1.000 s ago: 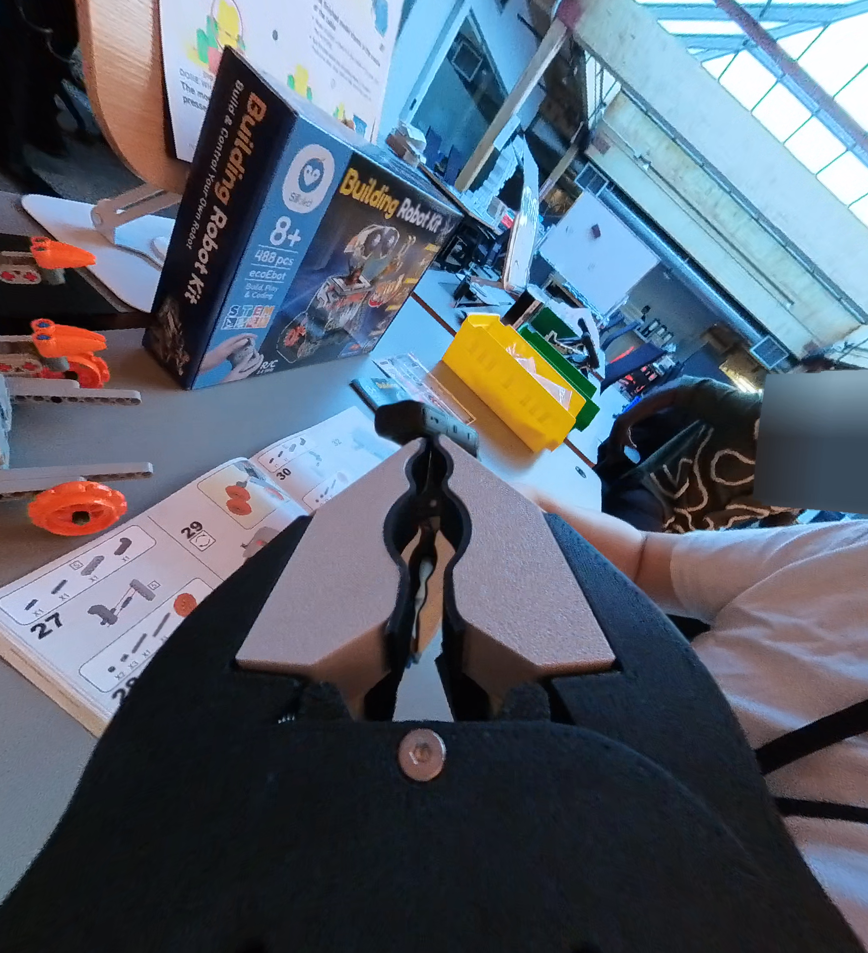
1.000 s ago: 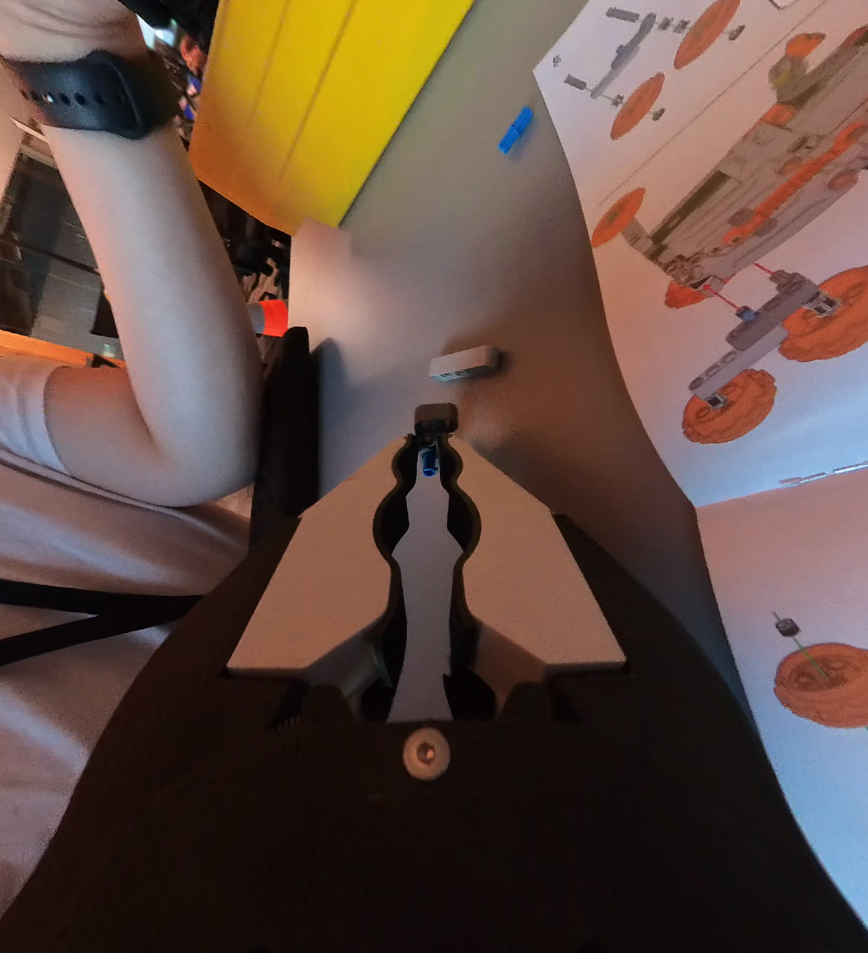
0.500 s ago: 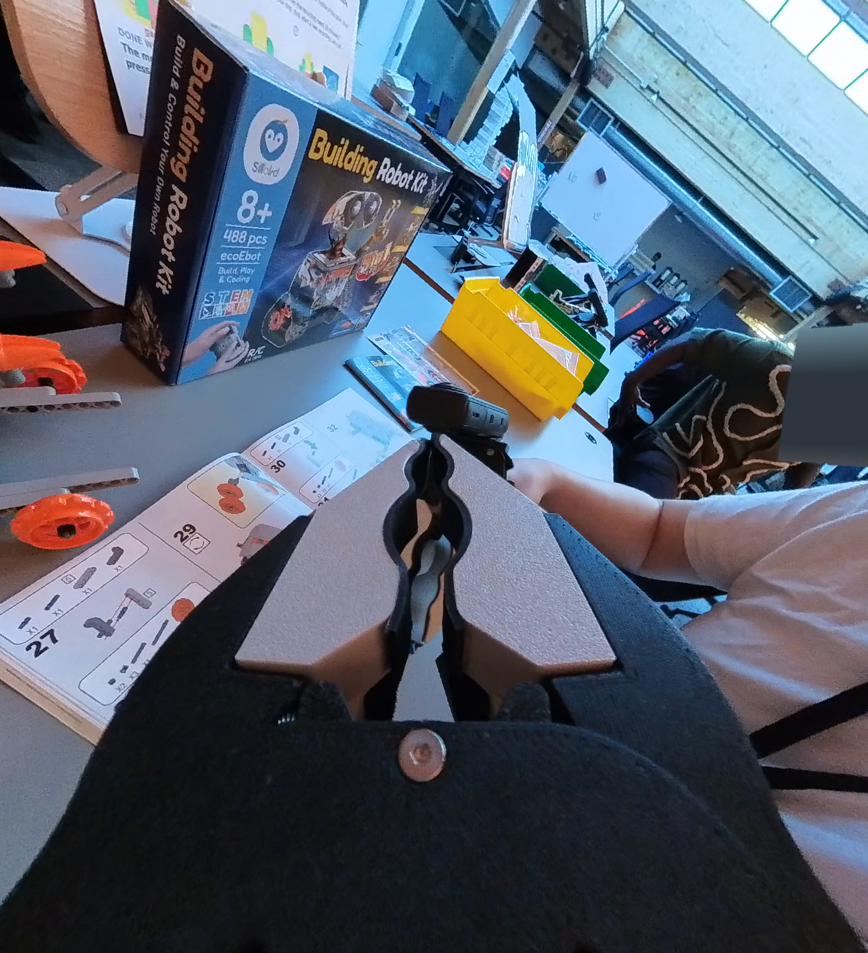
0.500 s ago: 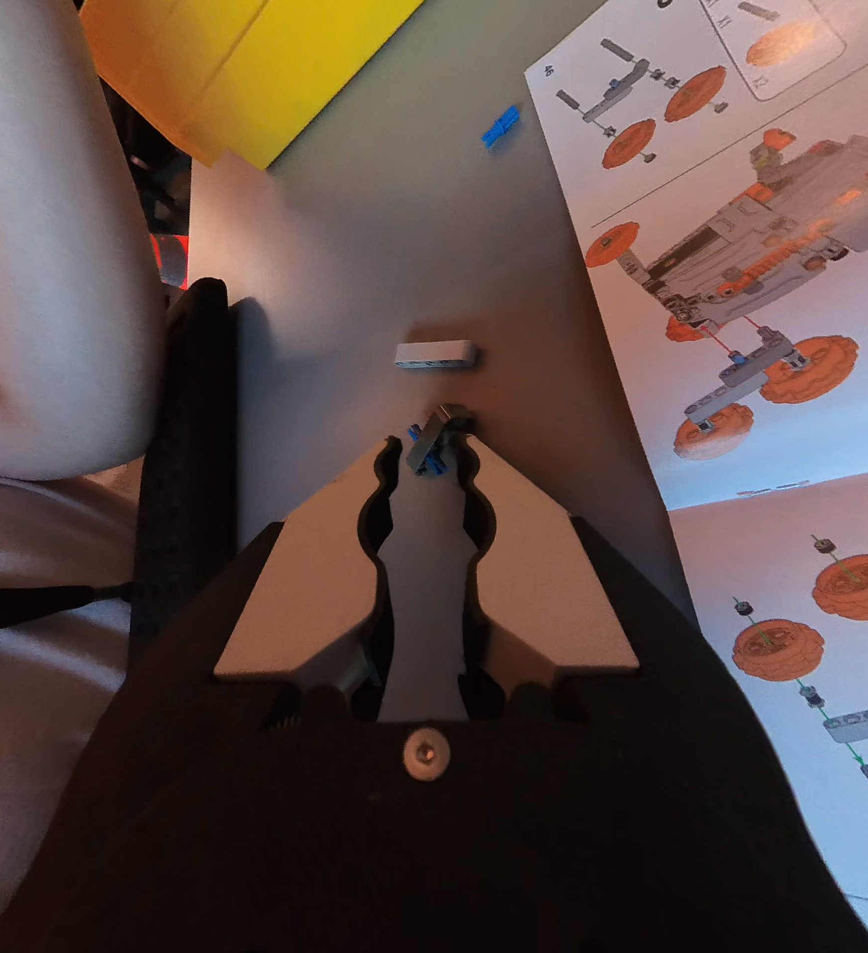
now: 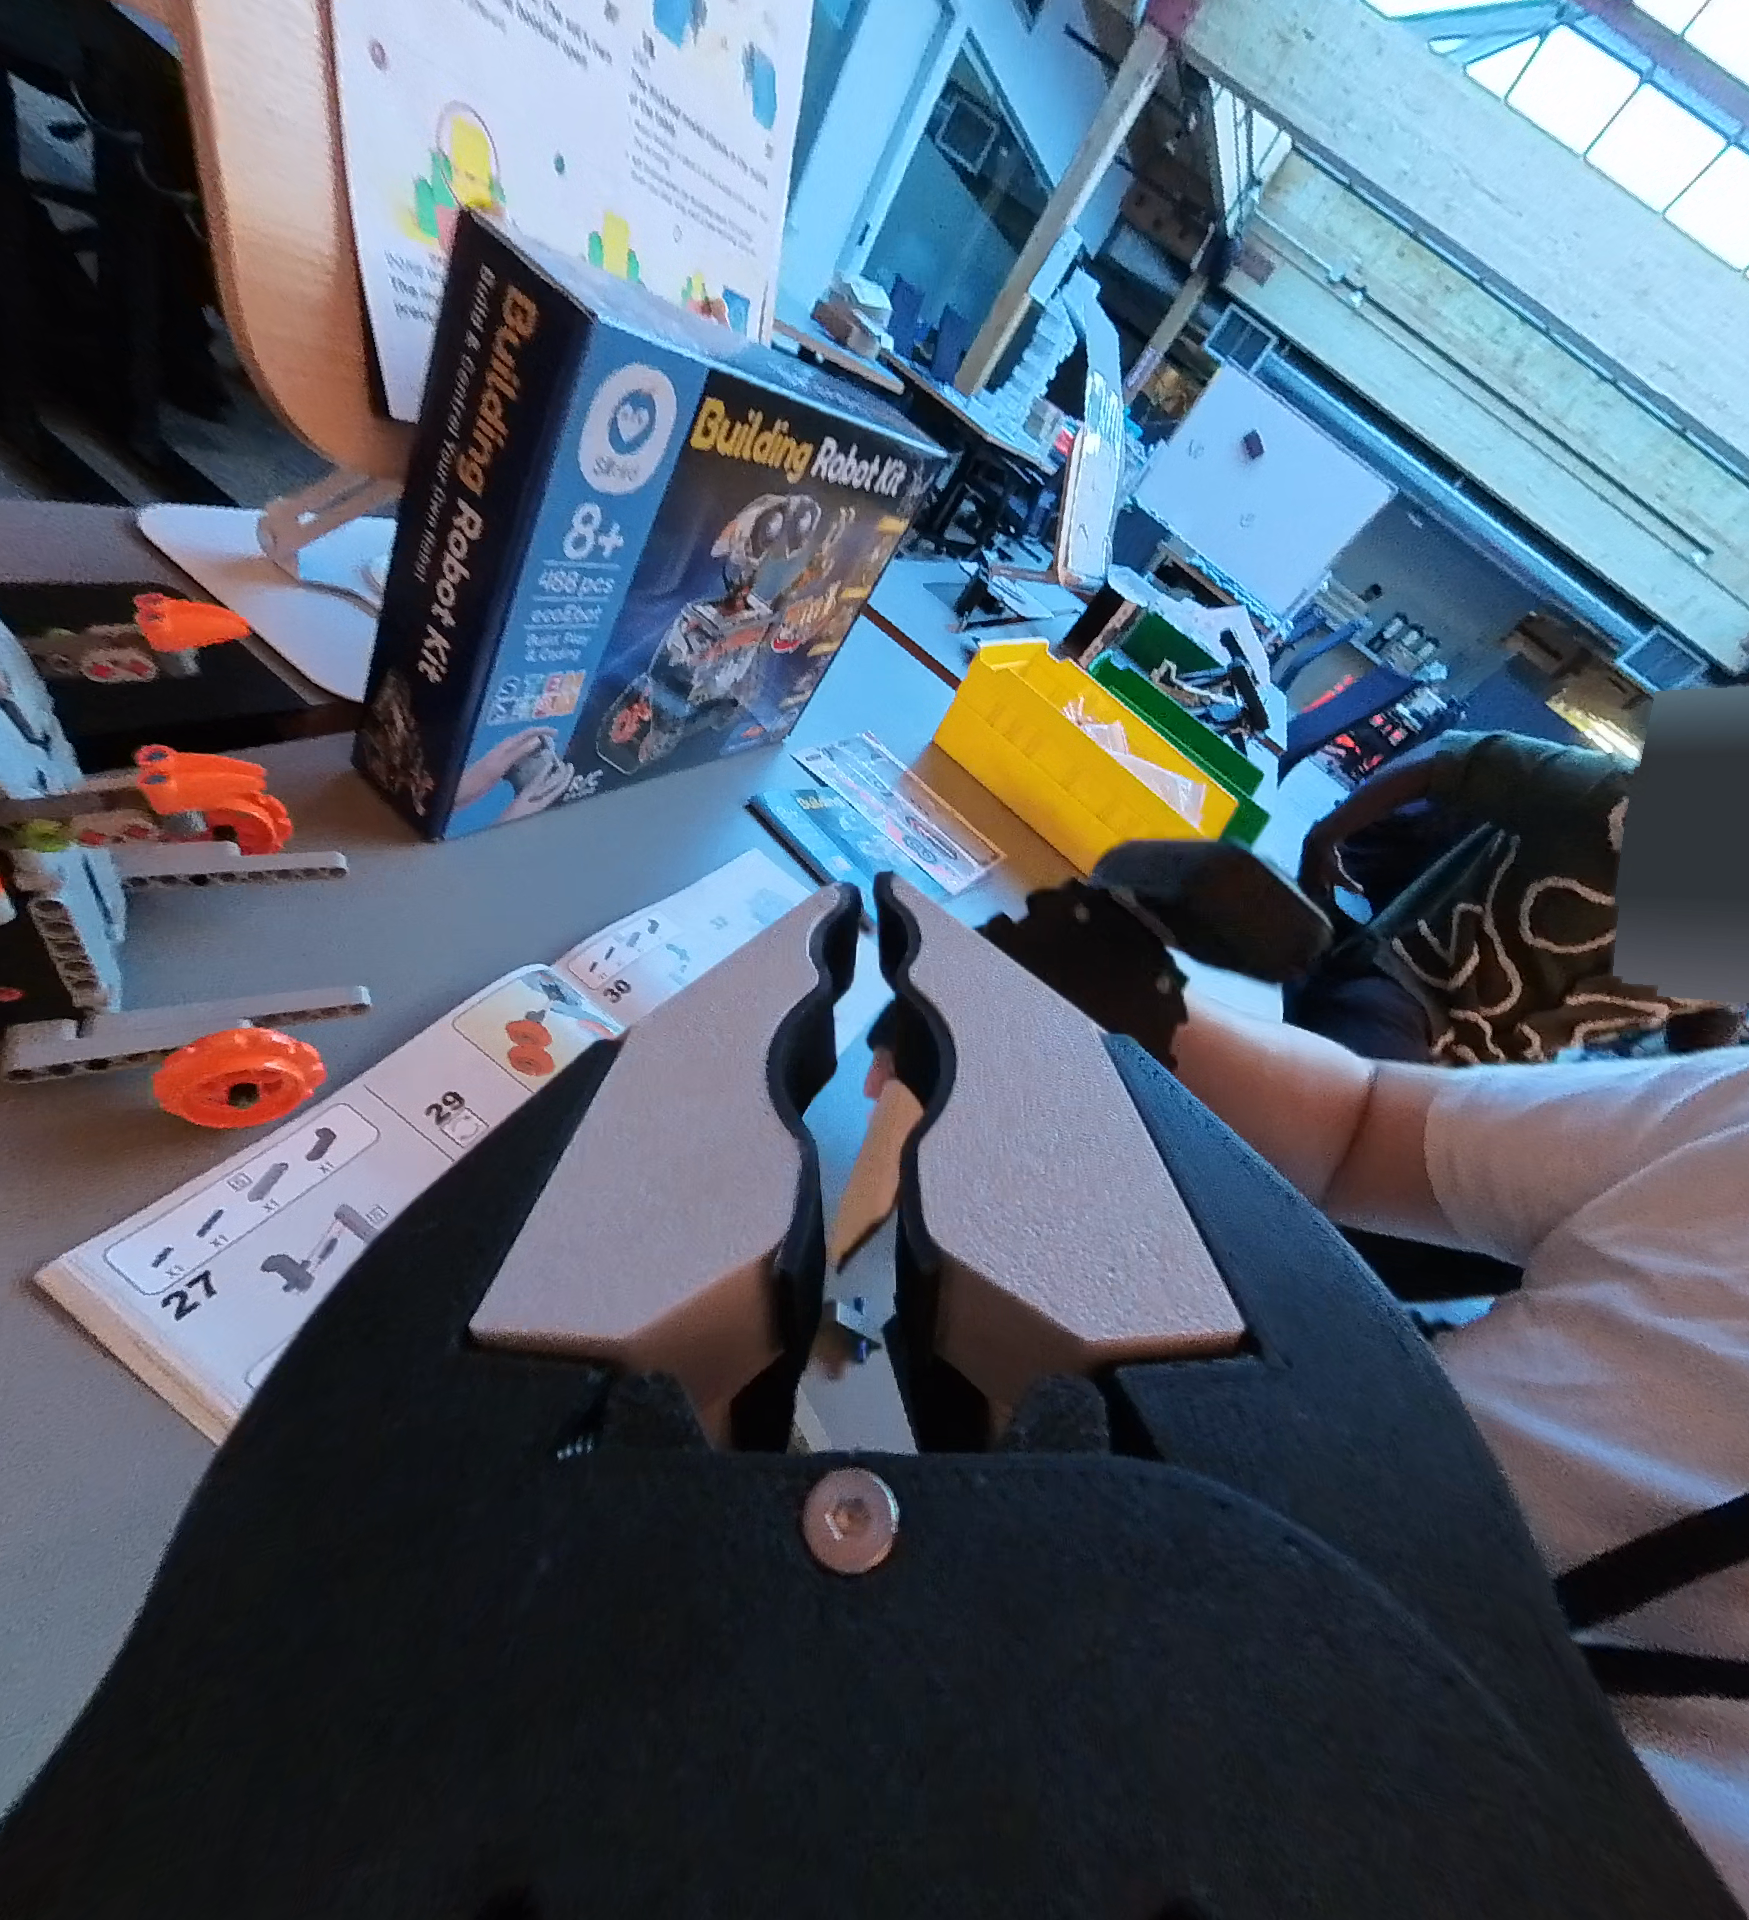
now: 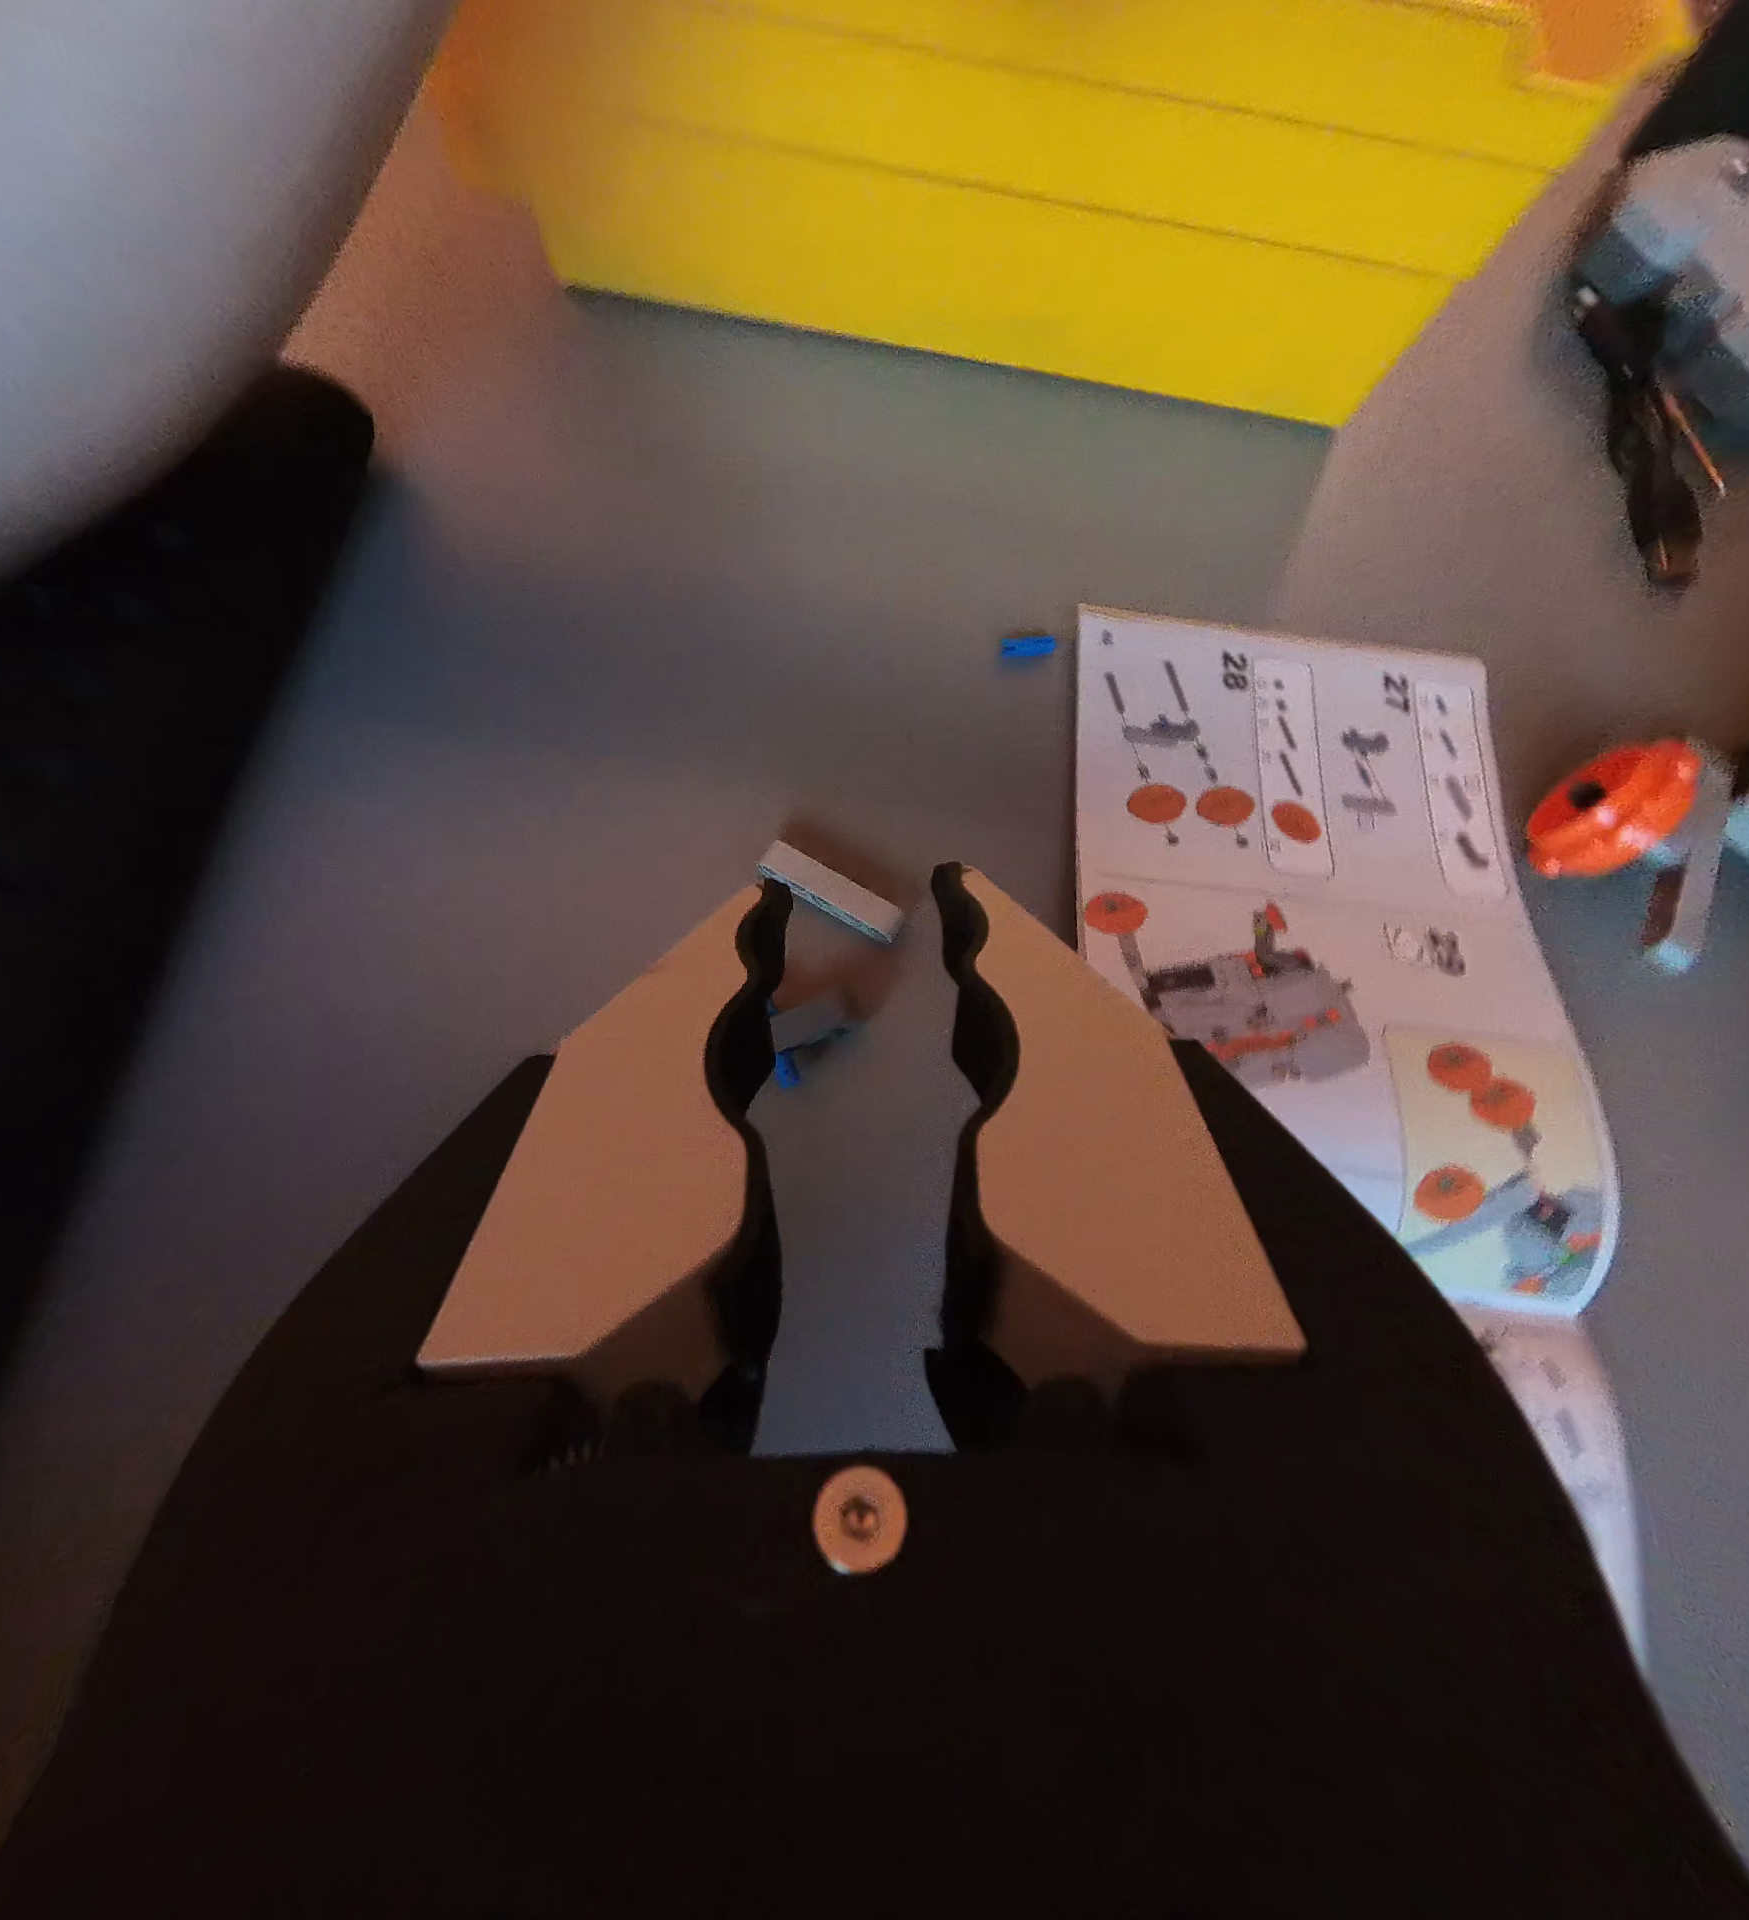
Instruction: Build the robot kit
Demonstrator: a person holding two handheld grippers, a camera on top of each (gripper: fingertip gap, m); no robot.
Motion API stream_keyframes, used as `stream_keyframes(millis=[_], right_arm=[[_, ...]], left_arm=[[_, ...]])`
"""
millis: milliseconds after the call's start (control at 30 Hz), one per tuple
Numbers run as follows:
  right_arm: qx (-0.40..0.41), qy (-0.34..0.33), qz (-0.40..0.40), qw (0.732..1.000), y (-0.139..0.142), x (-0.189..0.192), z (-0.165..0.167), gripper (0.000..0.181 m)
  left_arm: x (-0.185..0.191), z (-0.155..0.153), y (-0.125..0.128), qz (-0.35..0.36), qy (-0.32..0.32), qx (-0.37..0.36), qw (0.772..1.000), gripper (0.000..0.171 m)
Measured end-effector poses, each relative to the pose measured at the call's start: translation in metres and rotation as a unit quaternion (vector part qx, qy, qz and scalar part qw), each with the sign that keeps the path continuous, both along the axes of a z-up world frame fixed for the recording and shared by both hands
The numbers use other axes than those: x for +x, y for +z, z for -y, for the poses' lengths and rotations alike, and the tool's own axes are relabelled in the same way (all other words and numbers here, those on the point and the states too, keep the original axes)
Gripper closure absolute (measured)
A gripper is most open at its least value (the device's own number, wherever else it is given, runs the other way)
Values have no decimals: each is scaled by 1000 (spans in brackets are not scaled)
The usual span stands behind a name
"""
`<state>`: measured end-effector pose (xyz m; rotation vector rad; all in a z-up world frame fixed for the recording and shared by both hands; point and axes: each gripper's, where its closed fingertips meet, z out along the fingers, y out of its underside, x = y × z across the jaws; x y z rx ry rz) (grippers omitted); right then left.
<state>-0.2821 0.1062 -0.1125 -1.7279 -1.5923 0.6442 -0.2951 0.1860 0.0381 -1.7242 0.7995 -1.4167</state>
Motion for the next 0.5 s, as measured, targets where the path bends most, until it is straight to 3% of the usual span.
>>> stream_keyframes(millis=[67,200,333,500], right_arm=[[15,23,23,999,-5,-7,-2,151],[-38,28,42,998,-16,-15,-8,152],[-46,51,106,992,-34,-11,-11,146],[-76,117,122,983,-36,-16,-8,146]], left_arm=[[-5,-4,5,10,16,5,1000,171],[-14,-9,13,16,49,29,998,169],[-11,-6,23,35,41,34,998,168],[-9,-5,22,34,36,31,998,168]])
